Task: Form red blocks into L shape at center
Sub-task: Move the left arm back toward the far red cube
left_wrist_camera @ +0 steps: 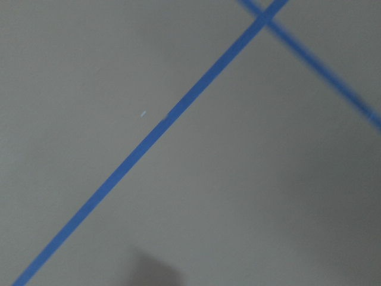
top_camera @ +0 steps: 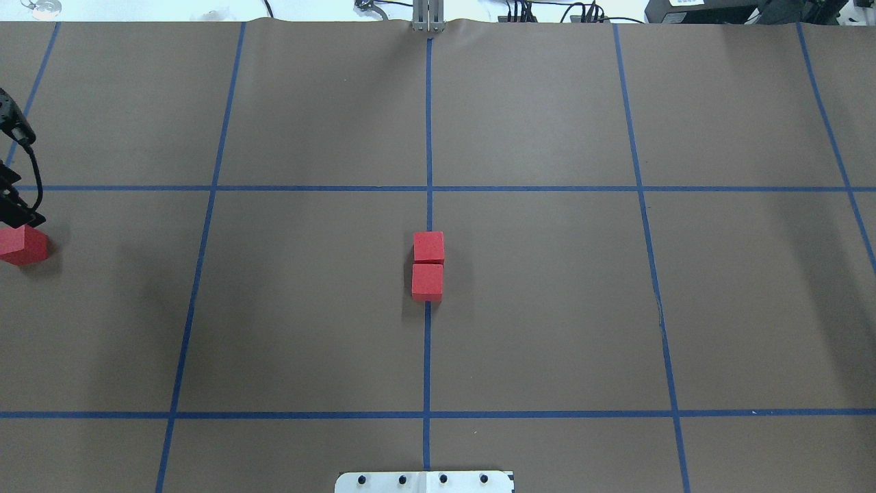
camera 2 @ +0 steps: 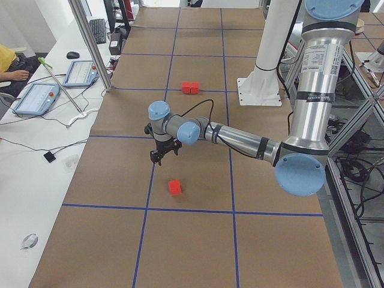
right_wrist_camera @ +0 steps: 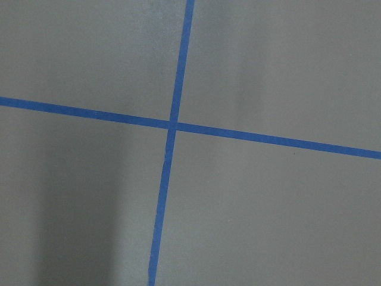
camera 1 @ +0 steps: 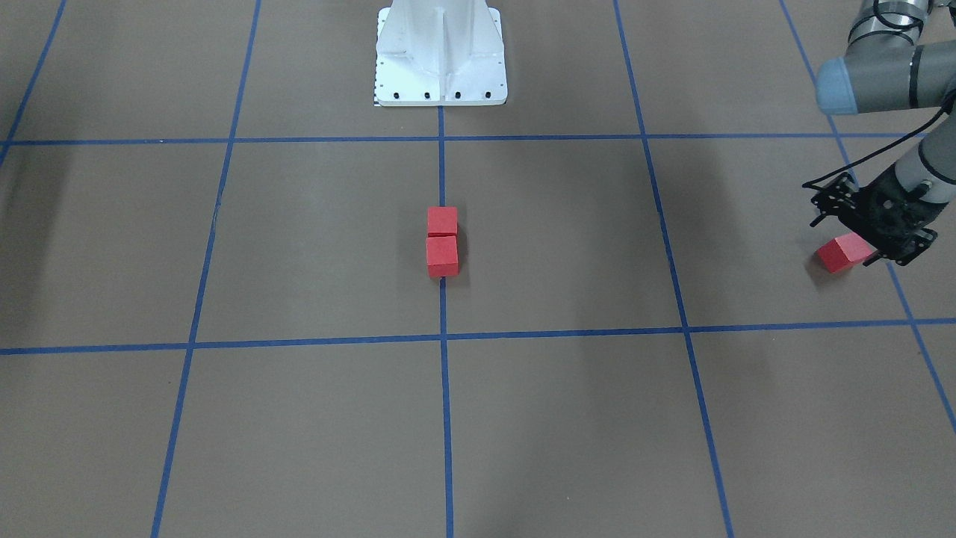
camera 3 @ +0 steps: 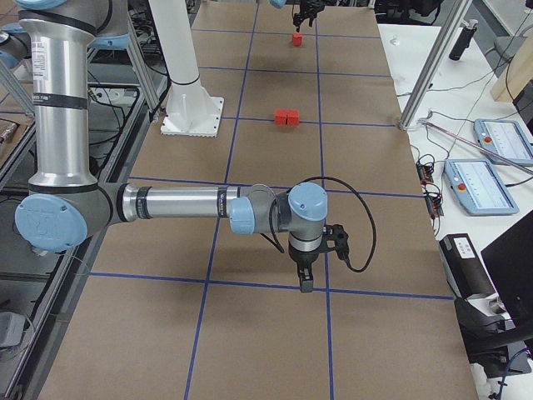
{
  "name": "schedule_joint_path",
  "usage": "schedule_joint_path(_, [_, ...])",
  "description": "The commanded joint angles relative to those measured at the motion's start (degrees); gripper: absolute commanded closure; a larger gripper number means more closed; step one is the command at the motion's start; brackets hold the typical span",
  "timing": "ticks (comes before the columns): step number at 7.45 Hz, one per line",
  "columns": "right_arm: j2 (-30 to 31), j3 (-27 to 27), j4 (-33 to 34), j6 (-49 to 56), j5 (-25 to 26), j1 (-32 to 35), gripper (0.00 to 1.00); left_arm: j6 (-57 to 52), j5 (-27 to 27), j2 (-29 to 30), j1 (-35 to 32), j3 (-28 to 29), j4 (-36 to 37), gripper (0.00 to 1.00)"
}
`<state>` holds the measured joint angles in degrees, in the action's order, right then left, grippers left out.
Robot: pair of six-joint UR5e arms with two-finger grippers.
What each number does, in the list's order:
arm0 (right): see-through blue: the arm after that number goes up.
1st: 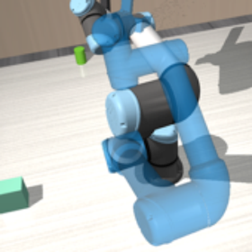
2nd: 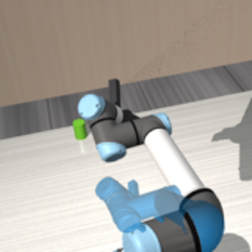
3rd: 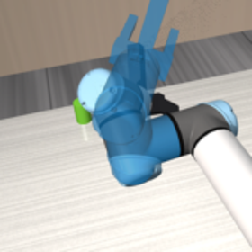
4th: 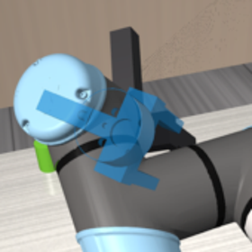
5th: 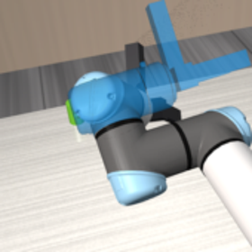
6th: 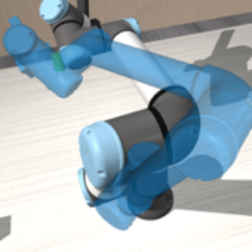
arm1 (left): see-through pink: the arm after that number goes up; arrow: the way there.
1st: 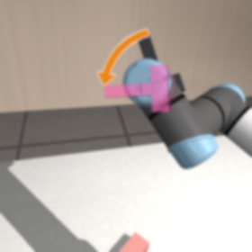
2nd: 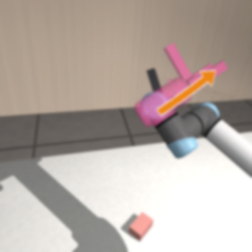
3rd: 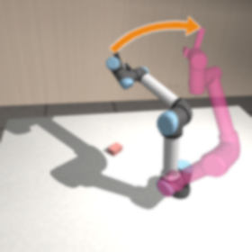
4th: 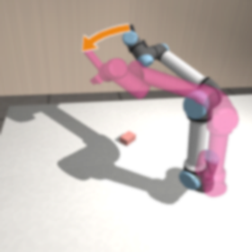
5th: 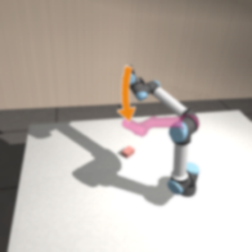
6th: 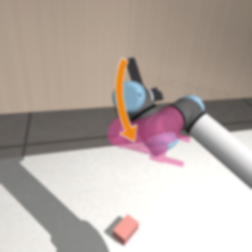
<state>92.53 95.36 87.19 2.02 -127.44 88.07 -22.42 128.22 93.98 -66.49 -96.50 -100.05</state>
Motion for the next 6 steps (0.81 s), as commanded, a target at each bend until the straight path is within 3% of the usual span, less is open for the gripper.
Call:
schedule_joint_path(1, [0.02,0.00,0.00,0.00,0.00,0.00,0.01,-10.94,2.82,-3.61,-1.97,5.95,-10.21,0.01])
schedule_joint_path(4, [0.02,0.00,0.00,0.00,0.00,0.00,0.01,-11.25,2.83,-9.16,-1.89,9.13,-22.97,0.01])
schedule_joint_path(6, [0.02,0.00,0.00,0.00,0.00,0.00,0.01,-8.81,2.74,-8.99,-1.62,9.93,-23.52,0.01])
